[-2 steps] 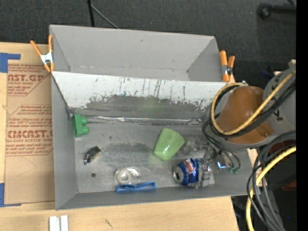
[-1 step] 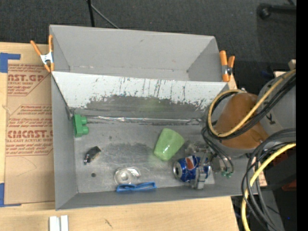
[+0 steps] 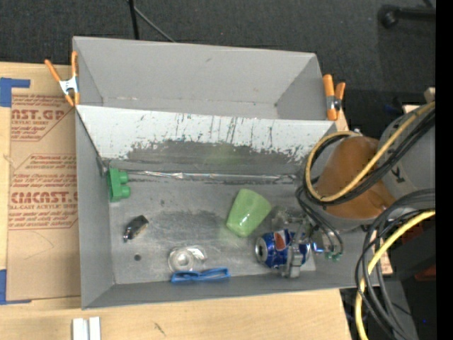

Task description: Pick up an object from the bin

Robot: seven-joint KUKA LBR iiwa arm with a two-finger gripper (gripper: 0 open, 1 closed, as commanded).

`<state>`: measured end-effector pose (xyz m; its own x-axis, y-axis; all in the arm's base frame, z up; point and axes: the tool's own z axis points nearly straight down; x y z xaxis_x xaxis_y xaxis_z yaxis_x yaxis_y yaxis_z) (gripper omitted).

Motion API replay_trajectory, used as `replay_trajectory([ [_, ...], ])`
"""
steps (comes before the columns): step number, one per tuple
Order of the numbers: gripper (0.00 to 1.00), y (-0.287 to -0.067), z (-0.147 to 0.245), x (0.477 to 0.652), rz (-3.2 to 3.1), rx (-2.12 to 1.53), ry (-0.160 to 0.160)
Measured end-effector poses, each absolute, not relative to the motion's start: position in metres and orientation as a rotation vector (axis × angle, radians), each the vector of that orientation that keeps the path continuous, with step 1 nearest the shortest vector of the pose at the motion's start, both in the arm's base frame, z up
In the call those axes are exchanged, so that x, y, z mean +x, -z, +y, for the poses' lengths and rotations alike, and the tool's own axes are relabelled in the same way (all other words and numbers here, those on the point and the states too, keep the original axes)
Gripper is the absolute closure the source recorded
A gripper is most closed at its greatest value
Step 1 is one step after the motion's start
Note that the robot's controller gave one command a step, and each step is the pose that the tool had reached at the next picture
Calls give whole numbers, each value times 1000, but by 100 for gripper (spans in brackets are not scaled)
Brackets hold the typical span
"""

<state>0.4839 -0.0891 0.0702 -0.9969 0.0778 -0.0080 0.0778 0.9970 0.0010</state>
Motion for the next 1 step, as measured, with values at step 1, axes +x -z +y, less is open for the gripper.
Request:
replay_trajectory([
  [1, 100, -71, -89, 483, 3134, 121, -1],
])
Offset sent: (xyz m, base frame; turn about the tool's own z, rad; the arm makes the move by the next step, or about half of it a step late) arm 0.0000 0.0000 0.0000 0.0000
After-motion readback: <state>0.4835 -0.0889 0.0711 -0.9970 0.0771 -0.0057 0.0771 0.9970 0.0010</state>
